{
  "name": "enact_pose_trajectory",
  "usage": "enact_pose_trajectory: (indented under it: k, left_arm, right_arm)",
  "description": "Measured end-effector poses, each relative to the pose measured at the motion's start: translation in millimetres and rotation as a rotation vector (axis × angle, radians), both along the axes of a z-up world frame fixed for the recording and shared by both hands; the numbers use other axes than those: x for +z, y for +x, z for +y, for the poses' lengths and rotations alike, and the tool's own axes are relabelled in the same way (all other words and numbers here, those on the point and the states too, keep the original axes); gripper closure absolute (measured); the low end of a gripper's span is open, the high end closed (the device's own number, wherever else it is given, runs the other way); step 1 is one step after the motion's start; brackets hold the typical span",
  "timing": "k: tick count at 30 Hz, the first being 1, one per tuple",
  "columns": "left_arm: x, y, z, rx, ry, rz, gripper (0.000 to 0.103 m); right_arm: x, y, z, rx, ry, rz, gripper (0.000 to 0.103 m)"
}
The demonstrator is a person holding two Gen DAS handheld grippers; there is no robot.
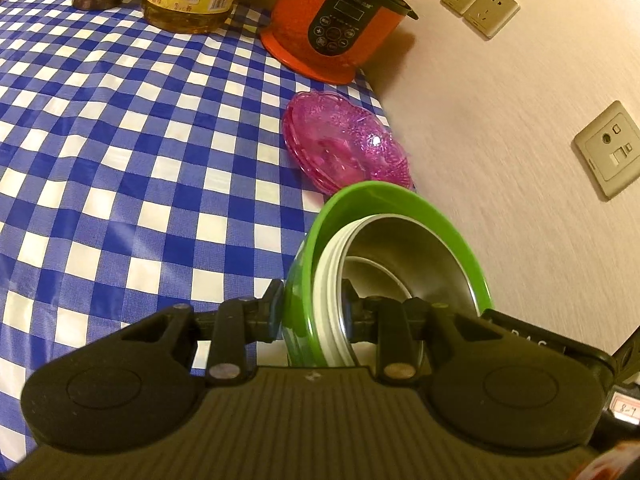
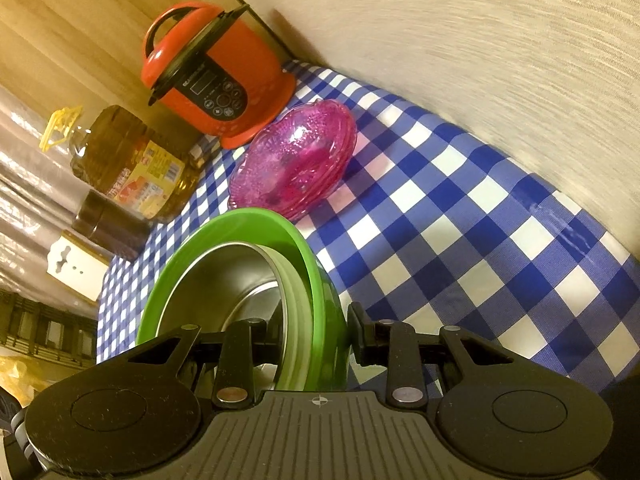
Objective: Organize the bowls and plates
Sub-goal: 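Carry the nested bowls with both grippers over the pink plate stack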
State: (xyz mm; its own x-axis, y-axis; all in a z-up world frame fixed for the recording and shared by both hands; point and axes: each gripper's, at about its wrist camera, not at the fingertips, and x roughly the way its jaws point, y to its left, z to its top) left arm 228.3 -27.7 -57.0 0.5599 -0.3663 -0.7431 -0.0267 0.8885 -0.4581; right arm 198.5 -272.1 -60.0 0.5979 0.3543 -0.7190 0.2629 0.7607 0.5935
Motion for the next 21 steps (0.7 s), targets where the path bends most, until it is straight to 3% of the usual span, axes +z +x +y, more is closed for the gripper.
enact_pose_trajectory:
  k: [21]
  left_arm:
    - [3.7, 13.0, -8.5, -0.03, -0.007, -0.008, 0.078]
  right_arm:
    - [5.1, 2.1, -8.1, -0.025, -0.004, -0.01, 0.073]
